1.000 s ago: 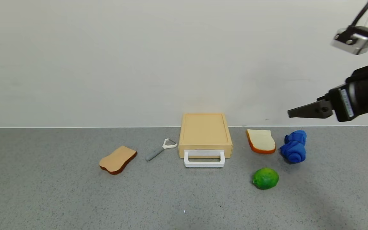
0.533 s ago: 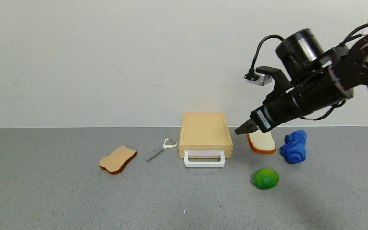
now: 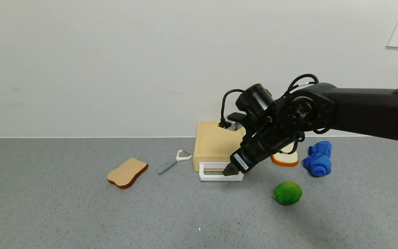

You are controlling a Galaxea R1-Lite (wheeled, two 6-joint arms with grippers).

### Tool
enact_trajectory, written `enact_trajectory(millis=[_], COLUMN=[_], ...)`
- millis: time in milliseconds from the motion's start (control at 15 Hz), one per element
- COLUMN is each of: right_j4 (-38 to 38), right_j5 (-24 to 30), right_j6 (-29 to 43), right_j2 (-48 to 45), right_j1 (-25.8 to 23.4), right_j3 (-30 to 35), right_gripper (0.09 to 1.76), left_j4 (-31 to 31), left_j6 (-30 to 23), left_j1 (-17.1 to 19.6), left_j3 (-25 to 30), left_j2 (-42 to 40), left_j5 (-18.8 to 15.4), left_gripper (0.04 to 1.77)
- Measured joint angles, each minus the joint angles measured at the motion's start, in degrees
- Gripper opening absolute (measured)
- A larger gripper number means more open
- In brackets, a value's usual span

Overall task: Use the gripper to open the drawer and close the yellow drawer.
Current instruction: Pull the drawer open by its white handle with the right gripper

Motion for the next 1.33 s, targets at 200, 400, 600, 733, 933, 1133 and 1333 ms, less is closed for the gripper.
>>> enact_trajectory(millis=[200,400,600,733,933,1133,1333], right_j4=[-0.98,-4.86,-7.29,-8.44,-11.31,-14.23,-15.38], right_j5=[0.09,0.44,0.63,1.88,2.95,2.84,0.28], right_j6=[0.65,3.01,5.05,7.08,8.09,11.72,19.02], right_j2=[3.19,5.99,8.05,9.03,9.89,10.39,10.78], right_j1=[0.98,1.05,1.05,1.26,1.52,2.44,4.19], right_j3=[0.00,0.04,0.06,0.06,0.15,0.45,0.44], right_gripper=[1.71,1.71,1.71,1.71,1.71,1.71,1.71], left_j4=[0.00,-0.02,0.00,-0.02,-0.02,-0.02,-0.02], left_j6=[0.00,0.00,0.00,-0.02,0.00,0.00,0.00], left_j1=[0.00,0.00,0.00,0.00,0.00,0.00,0.00], left_j3=[0.00,0.00,0.00,0.00,0.00,0.00,0.00], left_j2=[0.00,0.00,0.00,0.00,0.00,0.00,0.00], left_j5=[0.00,0.02,0.00,0.00,0.00,0.00,0.00], left_gripper=[1.72,1.72,1.72,1.72,1.72,1.72,1.72])
